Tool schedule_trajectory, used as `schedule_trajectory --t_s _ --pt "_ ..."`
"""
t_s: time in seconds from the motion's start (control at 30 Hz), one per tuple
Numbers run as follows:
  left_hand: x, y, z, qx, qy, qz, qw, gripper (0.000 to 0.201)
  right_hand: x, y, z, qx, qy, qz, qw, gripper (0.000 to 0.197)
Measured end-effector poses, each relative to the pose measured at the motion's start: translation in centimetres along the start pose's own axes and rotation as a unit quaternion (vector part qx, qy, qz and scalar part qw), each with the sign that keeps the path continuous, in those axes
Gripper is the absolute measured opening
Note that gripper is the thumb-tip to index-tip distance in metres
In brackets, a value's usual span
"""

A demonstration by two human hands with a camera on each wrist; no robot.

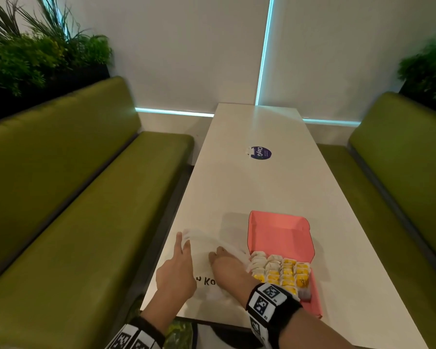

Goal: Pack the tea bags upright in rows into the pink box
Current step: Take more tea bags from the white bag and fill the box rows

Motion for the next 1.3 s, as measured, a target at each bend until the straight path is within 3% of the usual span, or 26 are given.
schedule_trajectory --t_s 0.17,0.4,0.53,0.6,0.7,0.8,0.9,1.0,1.1,1.17,1.23,1.3 --pt "0.4 0.2 0.2 0.005 -0.004 0.006 1.000 0.082 -0.4 0.8 0.5 0.002 0.008 0.025 1.000 0.052" --pt "1.2 -0.1 0.2 0.008 -0.006 0.000 1.000 0.079 -3.7 4.9 3.5 0.142 0.091 0.047 0.985 0.039" --pt "0.7 -0.1 -0.3 0.019 0.017 -0.004 1.000 0.077 -3.0 6.6 5.6 0.177 0.089 -0.052 0.979 0.033" --pt "0.6 -0.3 -0.6 0.019 0.024 -0.010 0.999 0.079 -1.1 7.9 6.3 0.192 0.074 -0.158 0.966 0.032" --pt "0.8 -0.6 -0.9 0.024 0.029 0.013 0.999 0.077 2.8 10.4 7.4 0.226 0.024 -0.343 0.911 0.028" --pt "0.7 -1.0 -1.4 0.023 0.047 0.086 0.995 0.071 7.6 11.7 8.8 0.280 -0.048 -0.496 0.820 0.030" --pt "0.0 -1.3 -2.2 0.031 0.063 0.187 0.980 0.073 10.7 11.9 10.1 0.310 -0.076 -0.595 0.737 0.028" --pt "-0.4 -1.4 -2.9 0.034 0.073 0.294 0.953 0.078 12.6 12.2 11.4 0.334 -0.080 -0.653 0.675 0.027" --pt "-0.6 -1.3 -3.4 0.042 0.097 0.432 0.896 0.080 13.6 11.8 11.9 0.344 -0.086 -0.680 0.642 0.026" --pt "-0.4 -1.0 -3.4 0.047 0.100 0.458 0.882 0.085 13.9 11.6 12.0 0.350 -0.092 -0.681 0.637 0.026" --pt "0.0 -0.6 -3.1 0.052 0.089 0.443 0.891 0.085 13.9 11.4 12.0 0.349 -0.093 -0.683 0.635 0.026" --pt "0.3 0.1 -2.6 0.070 0.069 0.342 0.935 0.081 13.9 11.2 12.0 0.344 -0.092 -0.686 0.635 0.027"
Point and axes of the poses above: each hand's wrist, its own z-axis away from the middle knuckle, its own y-axis out of the back of the hand, x = y × z, the point moved 9 cm from there along -z, towards the middle knuckle, and after that the axes turned 7 degrees about x, right-handed, at the moved point
